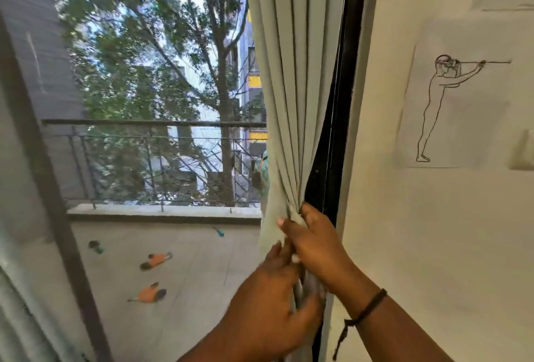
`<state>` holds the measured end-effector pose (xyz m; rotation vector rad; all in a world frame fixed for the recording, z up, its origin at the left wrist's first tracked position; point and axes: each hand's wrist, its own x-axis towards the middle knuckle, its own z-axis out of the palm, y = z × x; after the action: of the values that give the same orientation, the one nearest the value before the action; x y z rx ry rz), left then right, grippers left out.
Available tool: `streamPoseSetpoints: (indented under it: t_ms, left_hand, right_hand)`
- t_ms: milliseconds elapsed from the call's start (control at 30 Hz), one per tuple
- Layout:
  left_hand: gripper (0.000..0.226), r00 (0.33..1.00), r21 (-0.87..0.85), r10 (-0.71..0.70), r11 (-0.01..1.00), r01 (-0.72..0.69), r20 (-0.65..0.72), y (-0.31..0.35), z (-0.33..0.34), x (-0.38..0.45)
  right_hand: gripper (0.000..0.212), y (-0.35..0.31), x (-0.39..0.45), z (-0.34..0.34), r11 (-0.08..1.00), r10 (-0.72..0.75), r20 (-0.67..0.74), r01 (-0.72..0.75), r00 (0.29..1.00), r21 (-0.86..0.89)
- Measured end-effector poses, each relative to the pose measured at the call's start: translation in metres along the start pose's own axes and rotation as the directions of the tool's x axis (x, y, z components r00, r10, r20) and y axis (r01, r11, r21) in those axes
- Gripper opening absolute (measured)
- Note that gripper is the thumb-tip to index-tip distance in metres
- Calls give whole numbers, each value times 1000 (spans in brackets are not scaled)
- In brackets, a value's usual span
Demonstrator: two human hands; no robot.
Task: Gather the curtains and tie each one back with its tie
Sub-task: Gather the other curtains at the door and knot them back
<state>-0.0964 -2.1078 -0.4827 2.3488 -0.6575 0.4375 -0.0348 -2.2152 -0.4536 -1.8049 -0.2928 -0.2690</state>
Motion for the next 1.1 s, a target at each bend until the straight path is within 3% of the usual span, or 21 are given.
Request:
streamPoseSetpoints:
  t_ms: [67, 133, 167, 233, 267, 333, 433, 567, 733, 833, 933, 1000, 1100]
  left_hand:
    - [45, 970, -66, 15, 997, -31, -241, -11, -14, -1]
    - [58, 883, -194, -139, 979, 55, -448, -20, -28, 13]
    - [73, 876, -301, -243, 946, 120, -417, -19, -34, 24]
    - [86, 930, -567, -346, 793, 222, -120, -21, -45, 47]
    - [81, 955, -688, -294, 688, 232, 28, -21, -47, 55]
    - [78, 966, -811, -178, 526, 255, 188, -23, -47, 62]
    - [94, 967, -859, -144, 447, 252, 209, -28, -35, 63]
    - [107, 955, -878, -224, 396, 270, 193, -30, -31, 62]
    - [76, 901, -866, -143, 251, 433, 409, -18, -35, 49]
    - [62, 895, -842, -45, 321, 434, 444, -6, -37, 39]
    - [46, 970, -778, 1, 597, 195, 244, 7, -47, 35]
    - [58, 991, -627, -2, 774, 86, 132, 9, -57, 34]
    - [80, 978, -457, 24, 886, 74, 205, 5, -71, 33]
  right_hand:
    - [9, 0, -3, -11, 999, 14, 111, -19, 994, 38]
    - [8, -2, -7, -20, 1000, 11, 192, -14, 981, 13]
    - [11, -1, -9, -23, 1000, 2, 223, 2, 975, -19]
    - [13, -4, -15, -28, 999, -16, 283, 28, 959, -38]
    - [16, -7, -19, -29, 1000, -28, 318, 30, 948, 0]
    - [20, -14, -28, -35, 997, -33, 397, 0, 917, 83]
    - [16, -18, -33, -54, 993, -39, 429, -13, 902, 117]
    - [13, -11, -33, -93, 999, -37, 316, 31, 948, 24]
    - [17, -11, -20, -114, 974, -15, 192, 58, 981, -218]
    - [19, -17, -7, -102, 954, -8, 177, 61, 984, -292]
    - [20, -29, 2, -80, 945, 3, 259, 82, 966, -317]
    - [15, -38, 5, -65, 933, 28, 317, 89, 948, -348]
    - [27, -54, 9, -44, 941, 13, 356, 109, 934, -320]
